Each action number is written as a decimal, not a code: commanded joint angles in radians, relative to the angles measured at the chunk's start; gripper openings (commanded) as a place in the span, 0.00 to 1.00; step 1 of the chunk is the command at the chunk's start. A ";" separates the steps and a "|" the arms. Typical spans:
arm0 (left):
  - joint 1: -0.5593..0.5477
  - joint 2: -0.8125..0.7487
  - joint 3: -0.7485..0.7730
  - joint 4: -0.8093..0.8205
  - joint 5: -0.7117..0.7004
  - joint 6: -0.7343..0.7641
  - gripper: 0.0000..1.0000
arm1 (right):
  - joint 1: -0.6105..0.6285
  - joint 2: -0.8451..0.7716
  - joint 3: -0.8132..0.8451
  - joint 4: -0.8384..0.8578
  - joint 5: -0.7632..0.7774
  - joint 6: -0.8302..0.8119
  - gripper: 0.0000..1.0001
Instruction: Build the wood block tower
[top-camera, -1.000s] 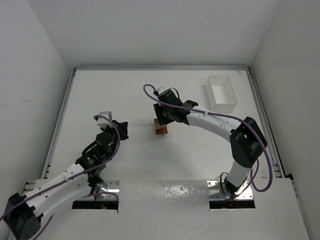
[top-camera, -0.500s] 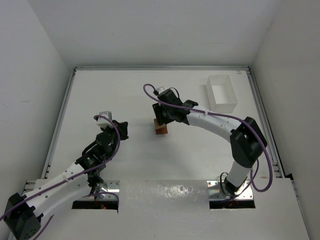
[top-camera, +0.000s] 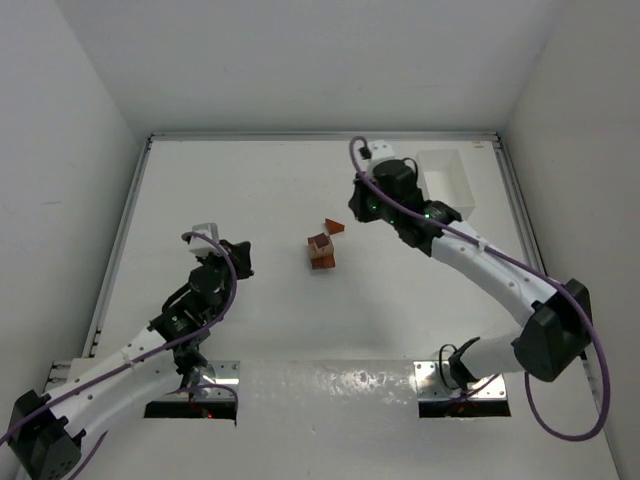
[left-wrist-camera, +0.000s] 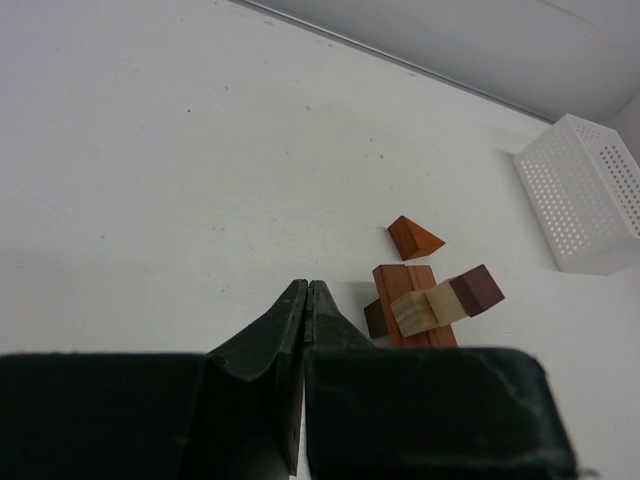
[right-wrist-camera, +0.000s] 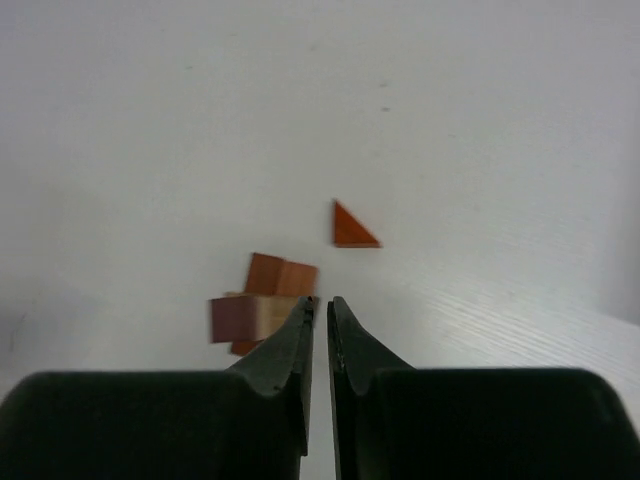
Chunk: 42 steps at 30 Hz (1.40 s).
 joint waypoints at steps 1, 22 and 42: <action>-0.012 0.014 0.010 0.025 -0.049 0.015 0.00 | -0.122 0.015 -0.117 0.122 -0.083 -0.003 0.09; -0.012 0.228 0.183 0.009 -0.032 -0.029 0.00 | -0.251 0.556 0.107 0.174 -0.551 -0.446 0.66; -0.012 0.247 0.205 -0.019 -0.045 -0.039 0.00 | -0.251 0.788 0.321 0.145 -0.514 -0.366 0.62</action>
